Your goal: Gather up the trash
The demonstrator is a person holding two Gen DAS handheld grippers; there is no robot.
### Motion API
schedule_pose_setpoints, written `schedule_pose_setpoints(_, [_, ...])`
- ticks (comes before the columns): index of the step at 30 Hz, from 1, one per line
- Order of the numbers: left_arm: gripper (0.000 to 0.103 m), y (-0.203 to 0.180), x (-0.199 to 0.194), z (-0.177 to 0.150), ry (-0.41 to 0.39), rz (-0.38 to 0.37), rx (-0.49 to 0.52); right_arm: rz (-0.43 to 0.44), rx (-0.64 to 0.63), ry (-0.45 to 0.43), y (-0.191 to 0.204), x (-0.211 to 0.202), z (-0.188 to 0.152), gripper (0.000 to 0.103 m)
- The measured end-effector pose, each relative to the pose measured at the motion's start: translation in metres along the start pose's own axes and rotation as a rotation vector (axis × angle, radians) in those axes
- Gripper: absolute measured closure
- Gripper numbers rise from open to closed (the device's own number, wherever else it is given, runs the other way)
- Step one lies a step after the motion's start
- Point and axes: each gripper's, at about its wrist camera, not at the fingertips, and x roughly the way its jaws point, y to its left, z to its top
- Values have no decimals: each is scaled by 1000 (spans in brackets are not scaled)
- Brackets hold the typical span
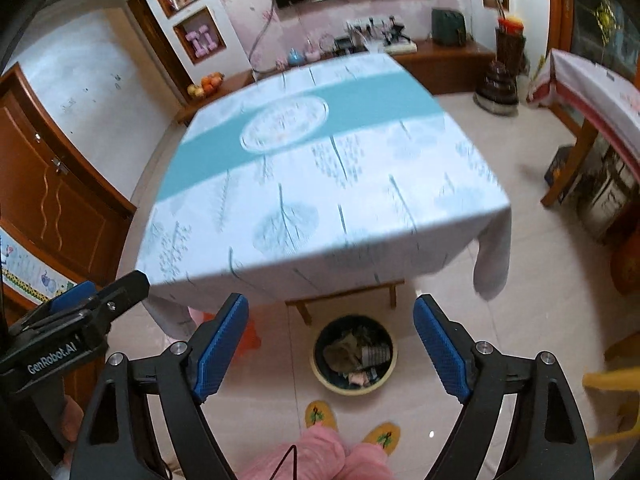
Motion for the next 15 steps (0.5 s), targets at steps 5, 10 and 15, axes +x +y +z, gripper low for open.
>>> schedule_pose_setpoints(5, [4,-3,-18,14,-53,24,12,-2,-34,-58,15,-25,23,17])
schedule_pose_setpoints(10, [4,-3,-29,25,-85,40,15,-4,-55,-109,27,-47,39,17])
schedule_pose_setpoints(15, [4,-3,-33,25,-76,40,26,-19,-48,-132,34,-59,45,17])
